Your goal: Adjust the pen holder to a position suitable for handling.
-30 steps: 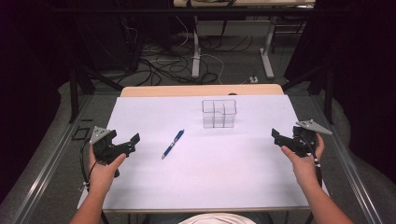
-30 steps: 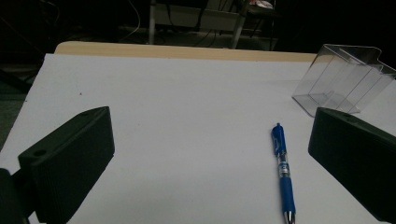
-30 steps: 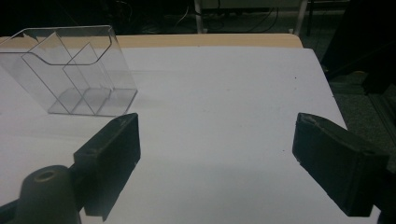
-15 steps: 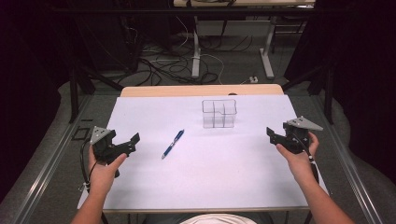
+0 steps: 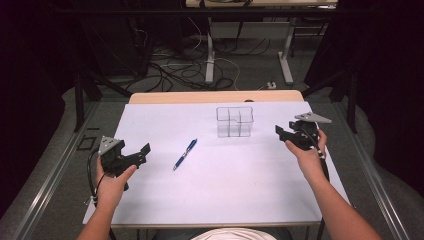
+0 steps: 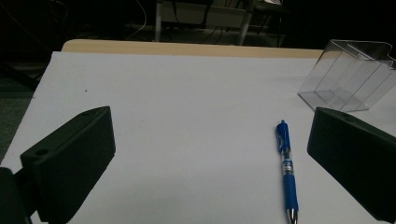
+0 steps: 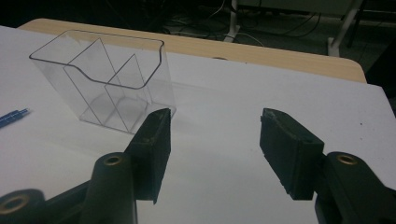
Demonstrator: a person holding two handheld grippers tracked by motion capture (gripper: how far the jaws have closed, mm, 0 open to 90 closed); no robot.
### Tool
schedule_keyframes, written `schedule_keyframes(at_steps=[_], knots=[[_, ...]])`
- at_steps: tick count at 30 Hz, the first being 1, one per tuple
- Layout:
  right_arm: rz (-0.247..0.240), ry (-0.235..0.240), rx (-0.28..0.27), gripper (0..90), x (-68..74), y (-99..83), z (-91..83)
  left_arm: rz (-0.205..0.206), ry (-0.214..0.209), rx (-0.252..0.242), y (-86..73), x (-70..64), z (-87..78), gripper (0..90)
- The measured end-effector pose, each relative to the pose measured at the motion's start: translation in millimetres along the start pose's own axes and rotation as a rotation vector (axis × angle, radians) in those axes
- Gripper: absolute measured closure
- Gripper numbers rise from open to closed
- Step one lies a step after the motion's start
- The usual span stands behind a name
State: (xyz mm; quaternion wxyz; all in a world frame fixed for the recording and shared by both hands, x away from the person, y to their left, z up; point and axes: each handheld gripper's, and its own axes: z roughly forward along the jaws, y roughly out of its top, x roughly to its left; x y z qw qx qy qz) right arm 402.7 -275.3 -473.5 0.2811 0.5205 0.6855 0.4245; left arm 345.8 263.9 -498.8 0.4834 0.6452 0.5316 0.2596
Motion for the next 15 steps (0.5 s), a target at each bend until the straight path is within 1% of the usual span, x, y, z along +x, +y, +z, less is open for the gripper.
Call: schedule_keyframes(at_steps=[1, 3, 5, 9, 10, 11, 12, 13, 14, 15], knots=[[-0.009, -0.001, 0.005, 43.5, 0.6, 2.3, 2.6, 0.0, 0.0, 0.001, 0.0, 0.1, 0.1, 0.9], [-0.025, -0.023, 0.012, 43.7, 3.1, 8.6, 9.3, 0.001, -0.003, 0.001, 0.1, 0.3, 0.6, 0.9], [-0.024, -0.034, 0.033, 44.6, 5.3, 14.7, 16.7, 0.001, -0.005, 0.002, -0.2, 0.4, 0.8, 1.1], [-0.033, -0.026, 0.048, 45.8, 7.3, 22.6, 32.2, 0.002, -0.009, 0.007, -1.0, 0.6, 1.3, 1.2], [-0.033, -0.026, 0.048, 45.8, 7.3, 22.6, 32.2, 0.002, -0.009, 0.007, -1.0, 0.6, 1.3, 1.2], [-0.029, -0.018, 0.05, 53.8, 8.1, 25.3, 38.7, 0.003, -0.009, 0.008, -1.1, 0.6, 1.6, 1.3], [-0.028, -0.012, 0.032, 57.8, 7.6, 26.0, 42.0, 0.003, -0.009, 0.008, -1.1, 0.6, 1.6, 1.4], [-0.013, -0.009, 0.019, 60.1, 8.0, 26.2, 44.4, 0.004, -0.009, 0.011, -1.1, 0.7, 1.7, 1.5], [-0.02, -0.011, 0.011, 62.0, 6.7, 26.7, 46.8, 0.005, -0.01, 0.013, -1.4, 0.8, 2.0, 1.6], [-0.014, -0.012, 0.003, 63.9, 6.1, 27.0, 49.2, 0.006, -0.009, 0.012, -1.6, 0.8, 2.2, 1.6]])
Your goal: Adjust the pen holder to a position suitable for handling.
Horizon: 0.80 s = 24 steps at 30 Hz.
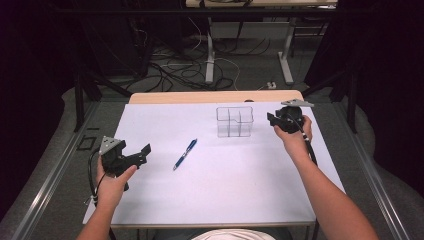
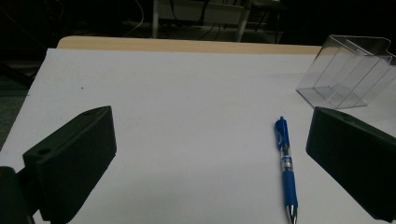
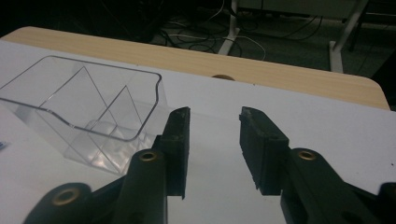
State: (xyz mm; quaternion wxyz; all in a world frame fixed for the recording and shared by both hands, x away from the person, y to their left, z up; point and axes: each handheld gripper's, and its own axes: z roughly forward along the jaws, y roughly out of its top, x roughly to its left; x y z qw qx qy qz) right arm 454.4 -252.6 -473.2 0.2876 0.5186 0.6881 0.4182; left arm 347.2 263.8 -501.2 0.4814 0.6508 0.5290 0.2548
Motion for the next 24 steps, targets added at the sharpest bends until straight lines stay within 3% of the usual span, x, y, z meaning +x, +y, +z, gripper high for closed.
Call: schedule_keyframes(at_steps=[3, 10, 15, 24], knots=[[0.022, 0.015, -0.016, 68.7, -1.6, 0.3, 7.1, -0.003, 0.0, 0.003, -0.3, 0.0, 0.2, 1.6], [0.025, 0.036, 0.021, 74.2, -2.5, 3.3, 23.0, -0.005, 0.0, 0.016, -1.4, 0.3, 1.2, 1.7], [0.014, 0.04, 0.003, 76.7, -1.1, 1.0, 32.3, -0.007, 0.004, 0.023, -2.4, 1.7, 1.7, 1.7], [-0.004, 0.054, 0.031, 89.4, 0.9, -4.9, 46.4, -0.009, 0.004, 0.034, -3.5, 3.4, 2.5, 2.0]])
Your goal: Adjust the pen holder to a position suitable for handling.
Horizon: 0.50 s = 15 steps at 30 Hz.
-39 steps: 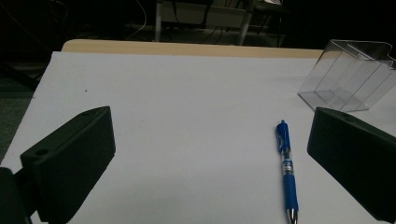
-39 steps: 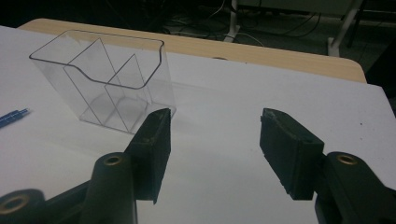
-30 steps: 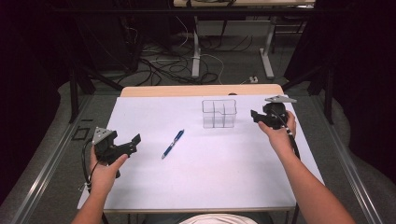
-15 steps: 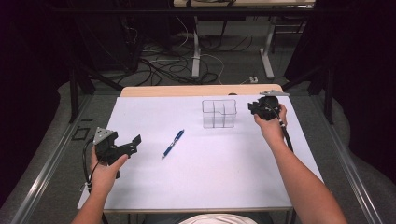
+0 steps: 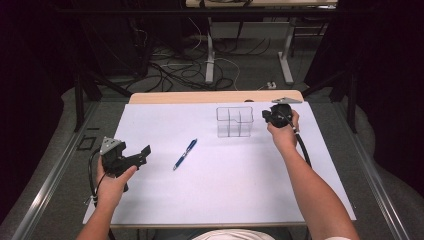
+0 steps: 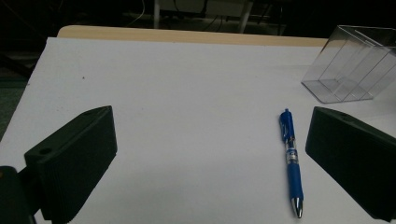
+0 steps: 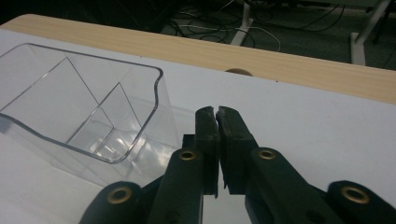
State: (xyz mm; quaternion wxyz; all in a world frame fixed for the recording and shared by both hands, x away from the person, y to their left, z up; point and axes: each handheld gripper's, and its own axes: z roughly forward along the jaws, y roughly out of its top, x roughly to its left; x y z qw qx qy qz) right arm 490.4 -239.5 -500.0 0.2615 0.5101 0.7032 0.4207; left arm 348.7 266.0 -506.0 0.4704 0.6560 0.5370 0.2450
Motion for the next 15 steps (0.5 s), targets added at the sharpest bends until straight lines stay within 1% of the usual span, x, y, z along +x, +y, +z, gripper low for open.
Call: schedule_keyframes(at_steps=[1, 3, 6, 9, 10, 11, 12, 14, 15], knots=[[-0.002, -0.003, 0.015, 90.0, 1.1, -1.9, 3.0, -0.002, 0.002, 0.004, -0.6, 0.2, 0.4, 2.1], [-0.01, 0.006, 0.022, 90.0, 1.2, -3.6, 5.9, -0.002, 0.003, 0.007, -0.9, 0.6, 0.5, 2.2], [-0.012, 0.015, 0.03, 90.0, 5.5, -6.8, 10.6, -0.002, 0.004, 0.009, -1.1, 1.1, 0.5, 2.3], [-0.007, 0.018, 0.024, 90.0, 10.1, -9.6, 15.5, -0.003, 0.006, 0.009, -1.4, 1.2, 0.7, 2.3], [-0.016, 0.022, 0.021, 90.0, 11.4, -10.1, 16.9, -0.004, 0.006, 0.008, -1.6, 1.2, 0.9, 2.3], [-0.015, 0.026, 0.018, 90.0, 13.5, -10.4, 18.4, -0.006, 0.005, 0.011, -1.8, 1.1, 0.7, 2.3], [-0.027, 0.021, 0.01, 90.0, 14.4, -10.5, 19.5, -0.006, 0.005, 0.011, -1.8, 1.1, 0.7, 2.4], [-0.017, 0.025, 0.003, 90.0, 16.8, -10.9, 21.8, -0.002, 0.007, 0.012, -2.0, 1.5, 0.9, 2.4], [-0.024, 0.027, -0.003, 90.0, 16.5, -11.2, 23.5, -0.002, 0.007, 0.012, -2.2, 1.6, 0.9, 2.4]])
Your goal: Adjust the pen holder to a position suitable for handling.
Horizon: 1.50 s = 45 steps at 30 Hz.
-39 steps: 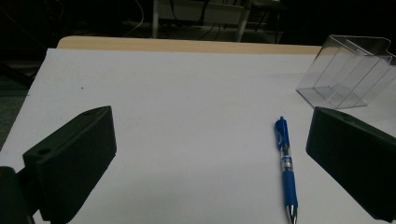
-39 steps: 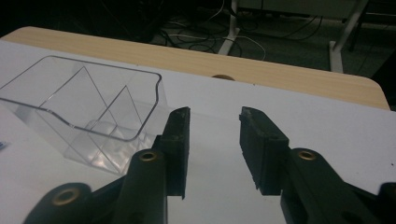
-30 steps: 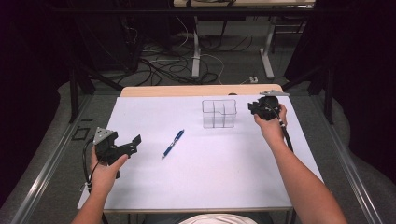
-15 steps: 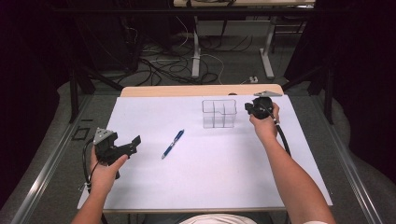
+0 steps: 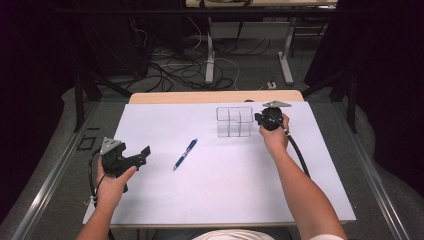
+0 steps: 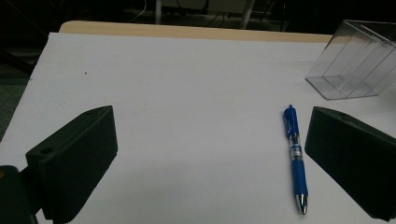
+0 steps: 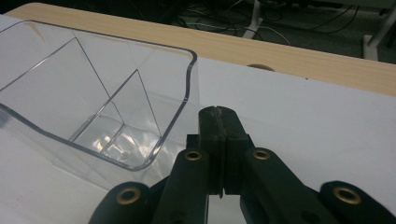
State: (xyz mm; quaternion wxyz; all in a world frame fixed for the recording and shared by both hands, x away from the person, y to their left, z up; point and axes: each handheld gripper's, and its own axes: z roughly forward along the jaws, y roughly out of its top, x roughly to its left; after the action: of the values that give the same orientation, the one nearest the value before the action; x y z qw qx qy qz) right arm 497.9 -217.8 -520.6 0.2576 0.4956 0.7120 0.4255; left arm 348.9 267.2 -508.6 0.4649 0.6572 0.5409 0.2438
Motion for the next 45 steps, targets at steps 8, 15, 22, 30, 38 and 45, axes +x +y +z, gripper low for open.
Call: schedule_keyframes(at_steps=[8, 15, 22, 30, 38, 45], knots=[[-0.014, 0.01, 0.002, 90.0, 2.1, -3.7, 5.7, 0.0, 0.001, 0.007, -0.8, 0.6, 0.1, 2.5], [-0.02, -0.004, -0.012, 90.0, 5.5, -4.6, 6.3, 0.0, 0.002, 0.011, -1.0, 0.9, 0.4, 2.6], [-0.032, 0.005, -0.024, 90.0, 10.0, -5.3, 8.0, -0.002, 0.003, 0.013, -1.1, 1.0, 0.5, 2.7], [-0.054, 0.021, -0.02, 90.0, 22.7, -3.5, 12.9, -0.003, 0.003, 0.016, -1.4, 0.1, 0.5, 2.9], [-0.055, 0.05, -0.029, 90.0, 37.9, -0.7, 21.3, -0.006, 0.001, 0.017, -1.4, 0.0, 0.2, 3.1], [-0.062, 0.069, -0.024, 90.0, 49.3, 1.9, 26.4, -0.007, 0.0, 0.017, -1.4, 0.2, 0.3, 3.2]])
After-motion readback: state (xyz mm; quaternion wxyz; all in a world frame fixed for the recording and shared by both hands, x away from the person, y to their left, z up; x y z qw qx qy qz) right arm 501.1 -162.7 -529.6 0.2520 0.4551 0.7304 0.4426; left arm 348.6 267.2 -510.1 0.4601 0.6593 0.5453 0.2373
